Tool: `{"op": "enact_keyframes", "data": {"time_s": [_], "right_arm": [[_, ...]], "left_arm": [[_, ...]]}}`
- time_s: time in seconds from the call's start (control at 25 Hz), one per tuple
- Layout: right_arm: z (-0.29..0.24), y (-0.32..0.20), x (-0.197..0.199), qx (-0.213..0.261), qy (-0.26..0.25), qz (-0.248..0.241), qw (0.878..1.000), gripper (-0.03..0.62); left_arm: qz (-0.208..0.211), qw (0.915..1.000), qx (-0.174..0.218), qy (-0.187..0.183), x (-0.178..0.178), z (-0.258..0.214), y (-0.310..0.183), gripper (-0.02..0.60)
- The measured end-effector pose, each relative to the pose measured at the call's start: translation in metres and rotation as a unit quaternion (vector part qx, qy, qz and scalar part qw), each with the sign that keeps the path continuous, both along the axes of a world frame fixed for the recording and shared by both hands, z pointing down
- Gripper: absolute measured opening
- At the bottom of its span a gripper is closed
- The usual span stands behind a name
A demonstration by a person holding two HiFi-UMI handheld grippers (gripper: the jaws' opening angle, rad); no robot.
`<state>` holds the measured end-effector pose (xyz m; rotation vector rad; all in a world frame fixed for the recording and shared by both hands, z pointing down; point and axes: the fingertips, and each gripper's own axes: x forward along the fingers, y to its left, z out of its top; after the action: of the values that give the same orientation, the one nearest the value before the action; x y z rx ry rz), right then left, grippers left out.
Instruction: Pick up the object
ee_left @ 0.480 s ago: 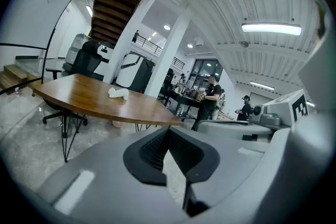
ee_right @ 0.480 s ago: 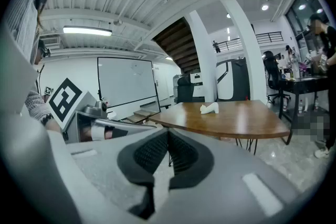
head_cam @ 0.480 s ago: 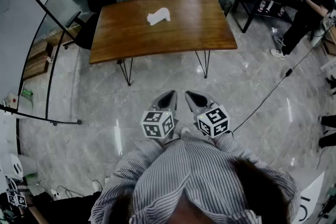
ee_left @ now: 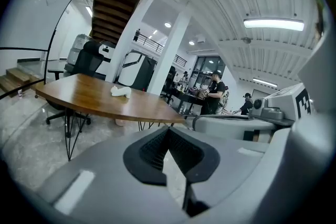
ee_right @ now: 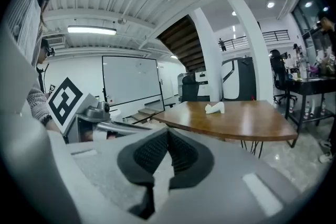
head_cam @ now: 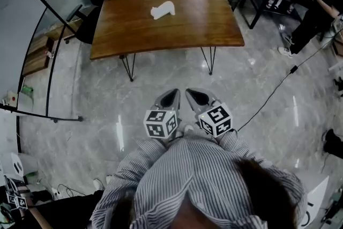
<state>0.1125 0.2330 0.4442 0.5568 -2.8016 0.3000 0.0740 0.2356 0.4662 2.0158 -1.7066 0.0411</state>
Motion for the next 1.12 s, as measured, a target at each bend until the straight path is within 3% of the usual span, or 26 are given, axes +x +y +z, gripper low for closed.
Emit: {"op": "enact_keyframes", "data": {"time_s": [0.44, 0.72, 1.12], "right_arm": [[0.008, -0.031, 0.001, -0.013, -0.008, -0.002, 1.0, 0.002], [0.007, -0.065, -0.006, -0.033, -0.031, -0.03, 0.999, 0.002], [0.024, -0.11, -0.006, -0.049, -0.03, -0.018, 0.998, 0.002]], "left_arm": [[-0.004, 0.9999, -0.01, 0.003, 0.002, 0.009, -0.027, 0.003], [-0.02, 0.9998, -0.009, 0.0, -0.005, 0.008, -0.059, 0.003], [-0.015, 0.9991, -0.03, 0.024, -0.005, 0.029, -0.1, 0.003]]}}
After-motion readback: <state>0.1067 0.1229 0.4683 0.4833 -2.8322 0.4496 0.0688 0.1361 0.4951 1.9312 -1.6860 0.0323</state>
